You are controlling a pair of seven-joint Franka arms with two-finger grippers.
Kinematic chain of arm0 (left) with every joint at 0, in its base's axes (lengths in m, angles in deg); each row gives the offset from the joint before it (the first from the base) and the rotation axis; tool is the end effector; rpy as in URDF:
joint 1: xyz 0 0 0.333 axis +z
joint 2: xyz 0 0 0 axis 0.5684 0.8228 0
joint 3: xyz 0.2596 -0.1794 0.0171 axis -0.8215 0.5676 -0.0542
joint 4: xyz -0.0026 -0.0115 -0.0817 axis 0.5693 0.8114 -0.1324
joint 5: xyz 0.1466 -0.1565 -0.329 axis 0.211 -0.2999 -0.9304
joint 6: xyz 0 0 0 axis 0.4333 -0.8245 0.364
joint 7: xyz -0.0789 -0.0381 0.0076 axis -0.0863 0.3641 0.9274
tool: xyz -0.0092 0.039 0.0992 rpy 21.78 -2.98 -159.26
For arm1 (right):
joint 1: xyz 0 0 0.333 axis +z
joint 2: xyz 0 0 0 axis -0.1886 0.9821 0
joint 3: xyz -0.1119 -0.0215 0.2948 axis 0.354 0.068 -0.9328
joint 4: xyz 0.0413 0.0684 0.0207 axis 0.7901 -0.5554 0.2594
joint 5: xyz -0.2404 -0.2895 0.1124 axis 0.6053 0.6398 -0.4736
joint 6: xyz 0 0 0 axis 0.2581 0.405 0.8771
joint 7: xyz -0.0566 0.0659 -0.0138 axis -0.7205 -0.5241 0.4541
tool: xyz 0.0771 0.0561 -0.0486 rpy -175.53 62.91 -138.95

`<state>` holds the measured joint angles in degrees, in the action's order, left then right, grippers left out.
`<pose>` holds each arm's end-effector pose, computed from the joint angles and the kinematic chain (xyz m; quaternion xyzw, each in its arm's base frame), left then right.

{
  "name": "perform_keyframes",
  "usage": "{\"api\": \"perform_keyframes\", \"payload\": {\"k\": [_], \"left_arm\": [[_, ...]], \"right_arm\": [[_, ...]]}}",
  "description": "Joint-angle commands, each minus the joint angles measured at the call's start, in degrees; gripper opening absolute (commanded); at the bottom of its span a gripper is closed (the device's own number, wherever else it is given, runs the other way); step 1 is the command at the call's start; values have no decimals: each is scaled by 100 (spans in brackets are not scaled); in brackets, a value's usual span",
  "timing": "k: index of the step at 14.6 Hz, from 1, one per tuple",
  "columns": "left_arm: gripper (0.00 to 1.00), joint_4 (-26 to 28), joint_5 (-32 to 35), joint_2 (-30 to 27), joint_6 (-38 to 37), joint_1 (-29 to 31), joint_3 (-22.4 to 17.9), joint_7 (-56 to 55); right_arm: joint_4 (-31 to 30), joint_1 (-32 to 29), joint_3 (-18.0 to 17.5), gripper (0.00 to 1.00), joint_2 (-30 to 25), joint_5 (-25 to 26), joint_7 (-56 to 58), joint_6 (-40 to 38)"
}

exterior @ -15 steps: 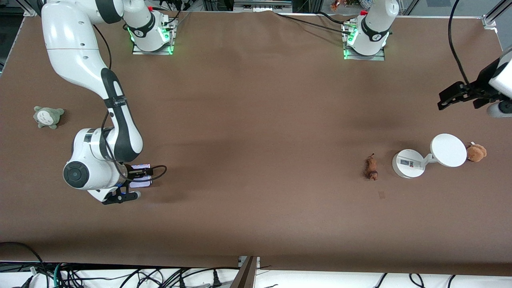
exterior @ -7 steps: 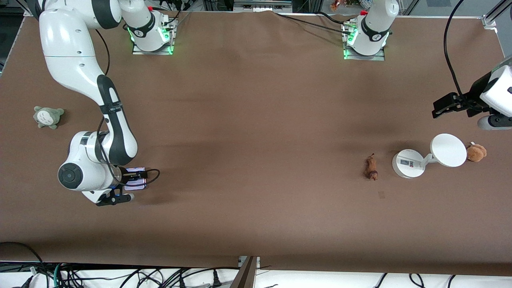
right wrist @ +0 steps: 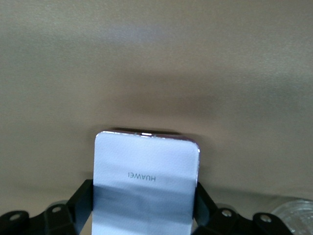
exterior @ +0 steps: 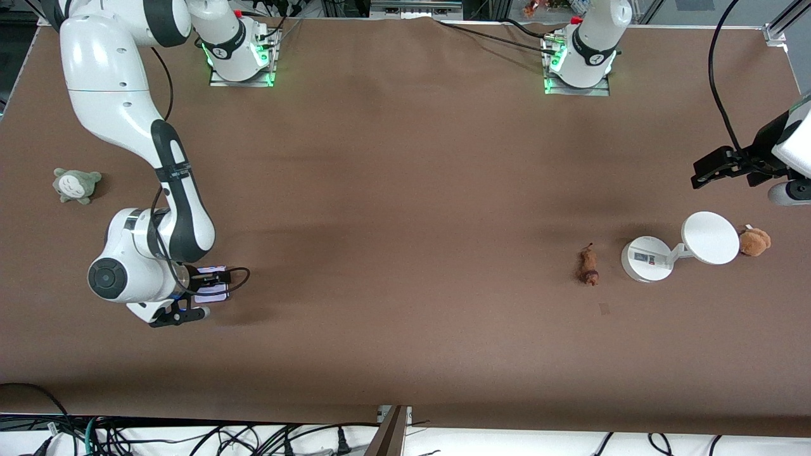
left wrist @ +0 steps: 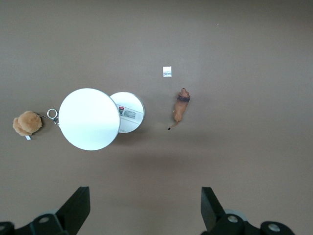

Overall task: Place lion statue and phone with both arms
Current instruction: 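Carry the phone with the right gripper toward the glass cup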

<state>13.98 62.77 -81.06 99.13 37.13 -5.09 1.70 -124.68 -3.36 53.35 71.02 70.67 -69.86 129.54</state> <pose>0.5864 0.0025 0.5934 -0.9994 -0.0318 0.0145 0.0056 0.7163 0.0260 0.1803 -0.9932 -0.0910 0.0725 0.0108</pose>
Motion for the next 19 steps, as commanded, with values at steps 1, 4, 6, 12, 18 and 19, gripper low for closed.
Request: {"api": "perform_keyframes", "payload": {"k": [1,4,6,12,18,19], "left_arm": [[100,-203,48,93,-117,14,10,107],[100,-194,48,94,-126,32,10,46],[100,-194,-13,85,-117,41,2,36],[100,-194,-22,76,-126,41,10,36],[100,-71,-180,-38,-249,50,19,19],[100,-62,-189,-38,-240,50,19,19]], "right_arm": [[-39,-100,-74,0,-15,38,184,75],[-39,-127,-74,59,12,38,220,83],[-39,-127,-74,79,12,47,229,83],[23,-127,-65,99,-76,56,316,5],[14,-83,-56,99,-944,56,369,-960],[23,-83,-56,99,-1181,56,361,-1241]]}}
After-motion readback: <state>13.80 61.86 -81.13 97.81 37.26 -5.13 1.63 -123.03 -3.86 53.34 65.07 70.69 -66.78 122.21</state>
